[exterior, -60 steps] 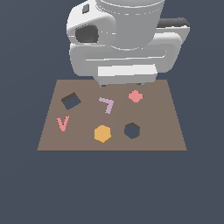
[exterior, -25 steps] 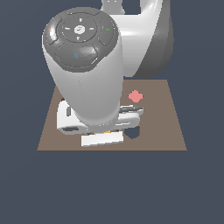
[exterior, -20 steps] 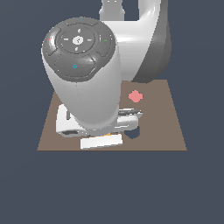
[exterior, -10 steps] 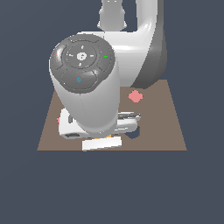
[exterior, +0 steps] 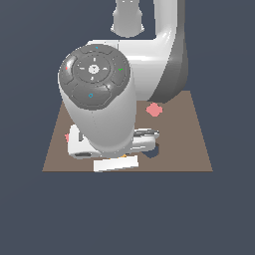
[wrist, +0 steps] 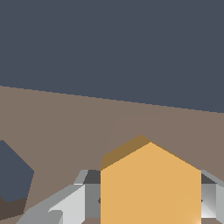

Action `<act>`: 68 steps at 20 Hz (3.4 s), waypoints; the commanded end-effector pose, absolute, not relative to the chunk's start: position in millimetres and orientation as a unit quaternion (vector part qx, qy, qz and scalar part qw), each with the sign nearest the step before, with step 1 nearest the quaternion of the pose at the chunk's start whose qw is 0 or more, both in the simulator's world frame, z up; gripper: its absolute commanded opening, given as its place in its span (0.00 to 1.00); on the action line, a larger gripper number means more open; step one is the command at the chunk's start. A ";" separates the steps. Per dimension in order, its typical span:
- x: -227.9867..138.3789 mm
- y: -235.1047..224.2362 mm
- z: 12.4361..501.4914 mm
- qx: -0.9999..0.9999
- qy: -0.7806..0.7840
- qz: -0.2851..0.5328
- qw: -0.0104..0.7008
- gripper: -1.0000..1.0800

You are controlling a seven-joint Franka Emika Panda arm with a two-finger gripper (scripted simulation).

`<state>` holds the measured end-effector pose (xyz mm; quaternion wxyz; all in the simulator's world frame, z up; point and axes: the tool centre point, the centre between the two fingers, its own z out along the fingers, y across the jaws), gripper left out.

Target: Insert a designated object into the corresponding slot on a board.

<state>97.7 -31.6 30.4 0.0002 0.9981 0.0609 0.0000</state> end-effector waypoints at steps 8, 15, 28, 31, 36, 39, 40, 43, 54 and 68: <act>98.3 -29.6 30.6 0.998 0.068 0.000 0.000 0.00; 101.1 -16.7 31.9 0.993 0.118 0.000 0.000 0.00; 98.0 37.6 37.2 0.949 0.316 0.000 0.000 0.00; 94.1 48.9 38.3 0.934 0.357 0.000 0.000 0.00; 87.5 62.4 39.6 0.913 0.408 0.000 0.000 0.00; 84.3 67.5 40.2 0.904 0.428 0.000 0.000 0.00; 83.4 68.8 40.3 0.901 0.433 0.000 0.000 0.00; 81.7 71.2 40.5 0.897 0.443 0.000 0.000 0.00; 81.7 70.5 36.6 0.898 0.441 0.000 0.000 0.00; 81.8 70.4 30.4 0.898 0.440 -0.001 0.000 0.96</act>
